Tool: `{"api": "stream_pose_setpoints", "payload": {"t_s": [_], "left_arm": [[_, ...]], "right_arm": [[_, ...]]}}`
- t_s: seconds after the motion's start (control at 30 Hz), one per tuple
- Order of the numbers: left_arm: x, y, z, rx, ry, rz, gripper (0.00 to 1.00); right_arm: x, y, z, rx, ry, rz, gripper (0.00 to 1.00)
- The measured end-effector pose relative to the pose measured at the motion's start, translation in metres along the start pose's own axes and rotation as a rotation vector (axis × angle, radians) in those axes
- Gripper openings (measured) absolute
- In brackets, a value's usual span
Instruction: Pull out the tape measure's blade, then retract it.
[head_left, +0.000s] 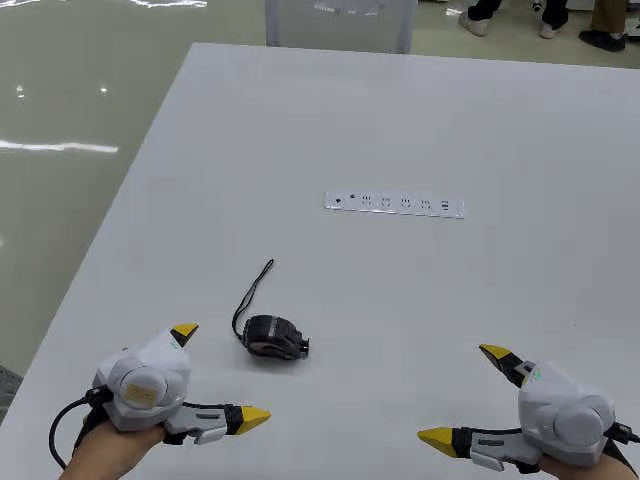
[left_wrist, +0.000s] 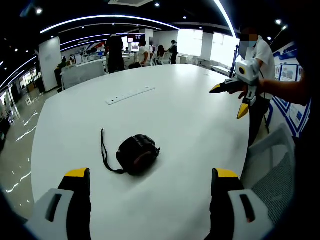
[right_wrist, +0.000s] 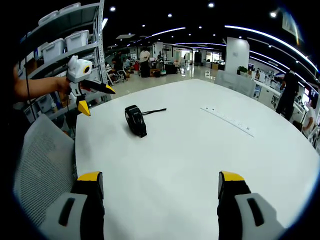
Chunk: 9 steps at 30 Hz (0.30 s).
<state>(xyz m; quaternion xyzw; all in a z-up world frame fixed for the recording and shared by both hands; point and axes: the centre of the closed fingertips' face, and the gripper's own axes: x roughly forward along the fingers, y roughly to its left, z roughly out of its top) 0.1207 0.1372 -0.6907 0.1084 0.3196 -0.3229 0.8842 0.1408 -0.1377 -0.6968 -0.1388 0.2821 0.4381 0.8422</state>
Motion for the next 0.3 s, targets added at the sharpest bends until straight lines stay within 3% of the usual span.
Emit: {"api": "stream_pose_setpoints", "payload": {"t_s": [0.3], "left_arm": [[0.0004, -0.0014, 0.0046, 0.002, -0.009, -0.002, 0.99]], "right_arm": [[0.0006, -0.0031, -0.0056, 0.004, 0.000, -0.005, 0.98]]}}
